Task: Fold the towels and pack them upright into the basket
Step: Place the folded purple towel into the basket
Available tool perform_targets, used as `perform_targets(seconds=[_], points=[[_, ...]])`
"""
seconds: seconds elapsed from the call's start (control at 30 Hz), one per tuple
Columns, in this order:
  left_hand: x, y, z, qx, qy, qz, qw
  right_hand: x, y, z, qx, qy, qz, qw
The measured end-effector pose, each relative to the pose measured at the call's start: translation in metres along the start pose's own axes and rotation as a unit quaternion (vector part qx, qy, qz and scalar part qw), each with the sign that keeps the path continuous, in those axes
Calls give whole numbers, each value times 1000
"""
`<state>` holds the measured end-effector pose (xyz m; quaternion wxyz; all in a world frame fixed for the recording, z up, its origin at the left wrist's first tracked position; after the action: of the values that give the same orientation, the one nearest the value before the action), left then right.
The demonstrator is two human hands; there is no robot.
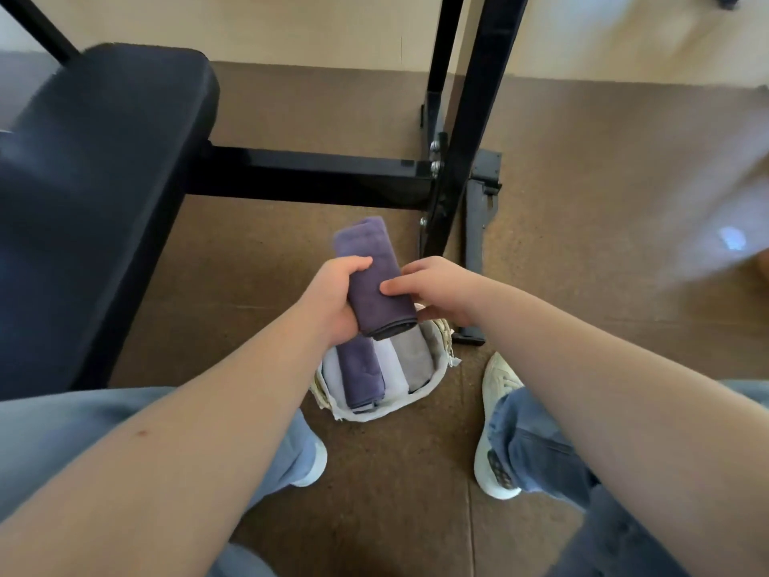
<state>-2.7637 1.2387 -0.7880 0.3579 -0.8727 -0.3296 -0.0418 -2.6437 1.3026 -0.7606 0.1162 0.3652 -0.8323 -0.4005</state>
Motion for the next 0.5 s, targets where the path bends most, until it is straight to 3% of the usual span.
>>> perform_targets(seconds=[0.13,0.33,0.5], points=[[-5,20,28,-29,-6,25,999,-3,-38,20,23,3,0,1000],[4,56,65,-66,8,-23,998,-13,-78,48,54,8,1,998],[-14,80,98,-74,-30,29,996,-14,-111,74,60,-3,14,998]])
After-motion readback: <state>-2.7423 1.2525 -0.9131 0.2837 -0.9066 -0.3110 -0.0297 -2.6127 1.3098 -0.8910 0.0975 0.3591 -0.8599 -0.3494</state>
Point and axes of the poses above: each hand's wrist, its own z-axis towards the middle knuckle, its own x-axis out of the palm, y = z × x, the point moved 8 cm from there along z, towards the middle knuckle, and after that the axes turned 2 degrees about z, right-handed, at the moved point
